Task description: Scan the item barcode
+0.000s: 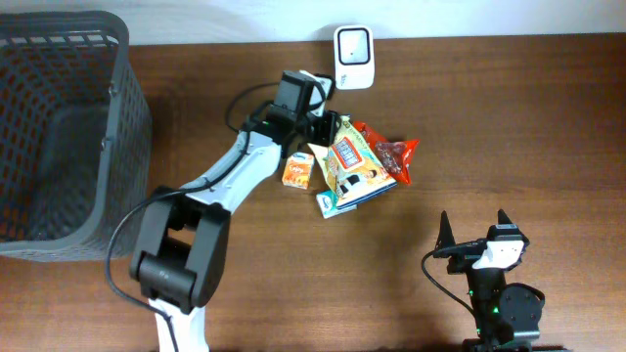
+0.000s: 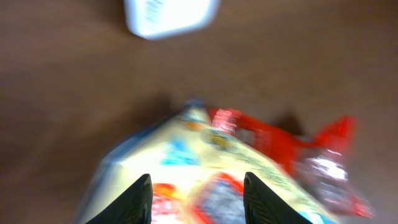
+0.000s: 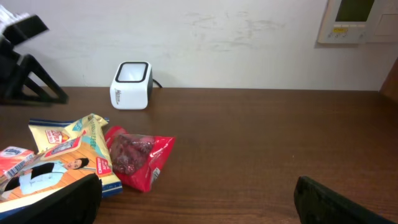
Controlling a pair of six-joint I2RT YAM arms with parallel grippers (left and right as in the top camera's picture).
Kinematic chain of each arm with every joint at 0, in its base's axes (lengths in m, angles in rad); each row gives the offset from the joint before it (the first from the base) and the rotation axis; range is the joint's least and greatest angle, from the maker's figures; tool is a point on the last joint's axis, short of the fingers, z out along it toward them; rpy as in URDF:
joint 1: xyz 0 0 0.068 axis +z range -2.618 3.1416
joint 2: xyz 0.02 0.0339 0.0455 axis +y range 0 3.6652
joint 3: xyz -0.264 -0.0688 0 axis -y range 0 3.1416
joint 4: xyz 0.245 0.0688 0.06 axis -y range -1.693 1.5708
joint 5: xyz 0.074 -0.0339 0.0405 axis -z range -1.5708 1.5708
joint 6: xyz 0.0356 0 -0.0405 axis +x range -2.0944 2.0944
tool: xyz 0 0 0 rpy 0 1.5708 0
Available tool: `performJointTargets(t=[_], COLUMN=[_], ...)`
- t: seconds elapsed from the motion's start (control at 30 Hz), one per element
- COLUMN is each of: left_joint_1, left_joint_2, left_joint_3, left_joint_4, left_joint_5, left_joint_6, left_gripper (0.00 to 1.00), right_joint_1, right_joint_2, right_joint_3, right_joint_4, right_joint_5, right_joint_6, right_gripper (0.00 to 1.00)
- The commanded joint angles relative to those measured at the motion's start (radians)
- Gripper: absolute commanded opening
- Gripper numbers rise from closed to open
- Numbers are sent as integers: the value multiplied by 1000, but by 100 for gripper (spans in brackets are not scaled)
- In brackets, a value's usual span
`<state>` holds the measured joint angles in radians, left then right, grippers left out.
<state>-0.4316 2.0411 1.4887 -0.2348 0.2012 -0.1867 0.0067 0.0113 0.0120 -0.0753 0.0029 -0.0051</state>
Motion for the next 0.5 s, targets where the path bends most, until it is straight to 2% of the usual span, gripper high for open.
performJointTargets(t=[0.0,0.1,0.17,0.3,0.47], left_joint_1=[10,6,6,6,23], left_joint_2=[-151,-211,-244,-312,-360], left_joint_3=[25,25,25,25,25], left_joint_4=[-21,-64,-90,-160,-298], left_joint_5=[-197,-148,-91,-86,-92], left_joint_6=[133,133,136,190,196], left_gripper=[46,47,52,58,54], right_joint_1=[6,6,6,6,6], right_joint_2=[-2,-2,-2,-2,-2], right_joint_3=[-6,-6,-6,-6,-6], right_joint_4=[-6,-6,-6,-6,-6], right_joint_5=[6,6,6,6,6], right_joint_6=[-6,-6,-6,-6,-6], right_gripper=[98,98,98,98,98])
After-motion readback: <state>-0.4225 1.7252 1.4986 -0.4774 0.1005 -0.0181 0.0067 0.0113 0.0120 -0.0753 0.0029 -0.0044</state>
